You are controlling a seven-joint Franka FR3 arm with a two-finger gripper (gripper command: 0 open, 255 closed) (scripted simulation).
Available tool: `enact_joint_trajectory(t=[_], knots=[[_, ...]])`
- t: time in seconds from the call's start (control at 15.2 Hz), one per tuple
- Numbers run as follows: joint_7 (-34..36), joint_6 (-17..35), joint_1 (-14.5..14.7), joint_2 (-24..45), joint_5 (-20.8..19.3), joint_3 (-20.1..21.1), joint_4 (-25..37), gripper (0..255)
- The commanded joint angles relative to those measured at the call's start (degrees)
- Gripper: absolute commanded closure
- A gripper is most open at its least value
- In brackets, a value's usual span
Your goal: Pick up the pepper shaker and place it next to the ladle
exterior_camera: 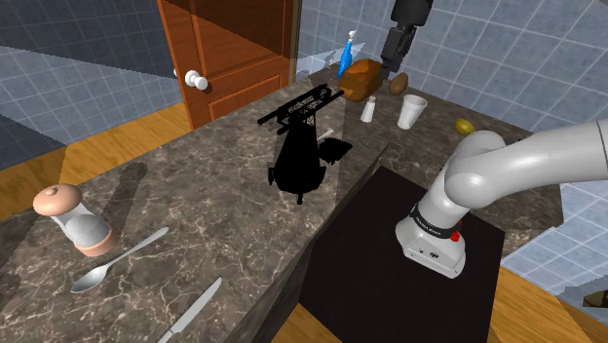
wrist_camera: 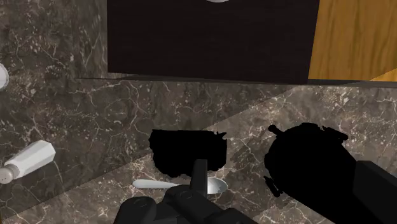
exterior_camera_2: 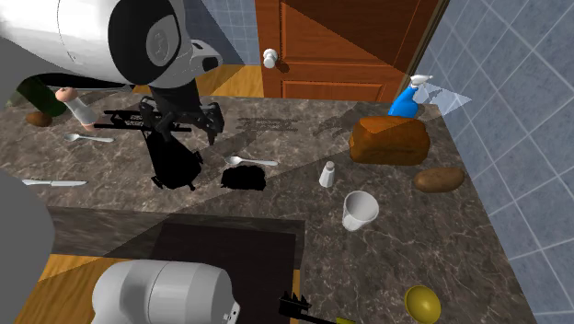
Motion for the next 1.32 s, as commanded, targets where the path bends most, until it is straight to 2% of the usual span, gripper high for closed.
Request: enact_joint_trajectory(t=[0.0,0.73,1.25], knots=[[0.0,0.0,0.0,0.0,0.0,0.0,0.0,0],[-13.6,12.95,-3.01,8.09,-7.91,-12.33,-4.34,0],[-23.78,22.88,-3.73,19.61,-9.9,-21.75,-2.05,0]])
